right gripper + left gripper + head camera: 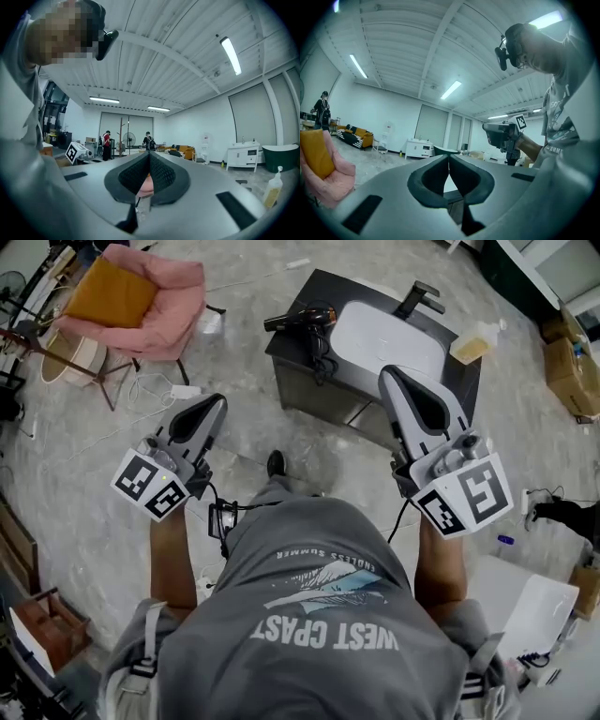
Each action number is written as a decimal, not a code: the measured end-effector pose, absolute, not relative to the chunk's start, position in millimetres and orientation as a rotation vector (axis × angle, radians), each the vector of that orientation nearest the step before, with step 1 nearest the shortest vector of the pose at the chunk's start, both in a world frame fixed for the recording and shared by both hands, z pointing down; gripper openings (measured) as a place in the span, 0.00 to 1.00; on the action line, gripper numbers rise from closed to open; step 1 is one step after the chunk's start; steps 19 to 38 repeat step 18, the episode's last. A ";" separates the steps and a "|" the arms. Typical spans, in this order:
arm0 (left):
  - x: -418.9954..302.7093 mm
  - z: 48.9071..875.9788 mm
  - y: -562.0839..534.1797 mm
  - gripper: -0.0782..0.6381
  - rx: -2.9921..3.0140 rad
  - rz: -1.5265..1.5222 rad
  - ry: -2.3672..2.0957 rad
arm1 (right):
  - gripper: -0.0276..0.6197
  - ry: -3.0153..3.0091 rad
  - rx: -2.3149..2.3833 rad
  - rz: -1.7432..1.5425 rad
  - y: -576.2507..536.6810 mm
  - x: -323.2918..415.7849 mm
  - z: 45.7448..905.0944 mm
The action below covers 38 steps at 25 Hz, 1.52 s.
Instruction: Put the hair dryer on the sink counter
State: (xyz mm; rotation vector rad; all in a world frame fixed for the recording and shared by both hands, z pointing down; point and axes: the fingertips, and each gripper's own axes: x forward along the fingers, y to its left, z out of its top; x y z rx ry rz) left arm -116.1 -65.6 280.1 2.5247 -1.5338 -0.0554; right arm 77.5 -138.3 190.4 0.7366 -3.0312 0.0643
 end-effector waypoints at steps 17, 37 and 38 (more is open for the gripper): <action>-112.9 285.3 -45.7 0.14 2.511 -0.053 -1.550 | 0.09 -3.022 0.728 0.081 -126.8 83.5 200.5; -113.3 285.9 -45.9 0.14 2.510 -0.053 -1.550 | 0.09 -3.020 0.727 0.081 -127.3 82.8 201.3; -113.3 285.9 -45.9 0.14 2.510 -0.053 -1.550 | 0.09 -3.020 0.727 0.081 -127.3 82.8 201.3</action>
